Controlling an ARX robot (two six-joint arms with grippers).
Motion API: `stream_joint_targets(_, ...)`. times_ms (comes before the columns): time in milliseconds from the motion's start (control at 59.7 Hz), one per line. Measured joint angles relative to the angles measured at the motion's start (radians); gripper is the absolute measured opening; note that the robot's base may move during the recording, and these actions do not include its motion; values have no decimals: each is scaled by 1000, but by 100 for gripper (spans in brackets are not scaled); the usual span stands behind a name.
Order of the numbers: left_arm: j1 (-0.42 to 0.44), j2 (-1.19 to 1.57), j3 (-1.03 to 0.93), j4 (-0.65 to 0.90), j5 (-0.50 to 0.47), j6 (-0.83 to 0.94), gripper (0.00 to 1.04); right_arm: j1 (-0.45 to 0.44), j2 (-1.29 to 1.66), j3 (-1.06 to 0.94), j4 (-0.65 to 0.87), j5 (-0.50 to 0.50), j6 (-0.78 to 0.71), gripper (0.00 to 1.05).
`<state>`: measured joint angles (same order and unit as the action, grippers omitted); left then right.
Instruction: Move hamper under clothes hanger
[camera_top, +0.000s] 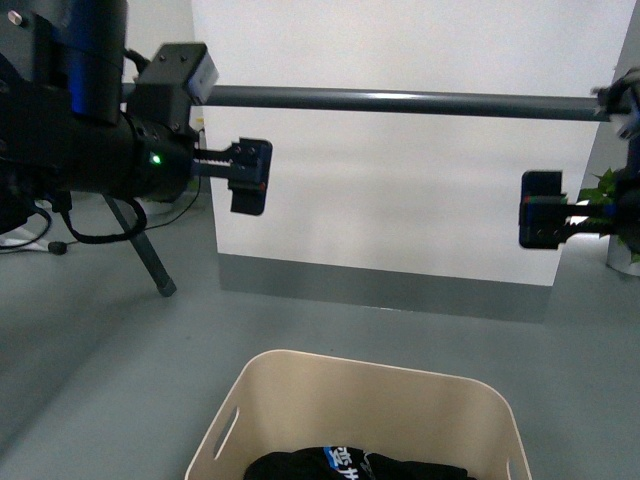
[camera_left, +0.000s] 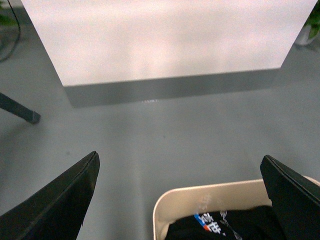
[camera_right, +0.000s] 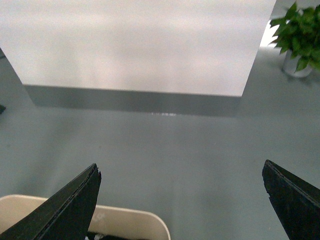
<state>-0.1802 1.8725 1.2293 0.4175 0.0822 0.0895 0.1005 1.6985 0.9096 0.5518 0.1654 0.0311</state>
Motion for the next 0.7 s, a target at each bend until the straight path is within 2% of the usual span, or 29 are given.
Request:
stream_joint_targets(167,4,-170,-104,112,-30,6,98,27,-183,-45,34,49,-47,97)
stream_joint_targets(368,-14,-332,-232,127,-28,5,98,106,-363,-148,106,133,-106,97)
stream_joint_targets(703,-50,-595,-472,196,-87,14,98,224,-605,-349,245,297,-191,97)
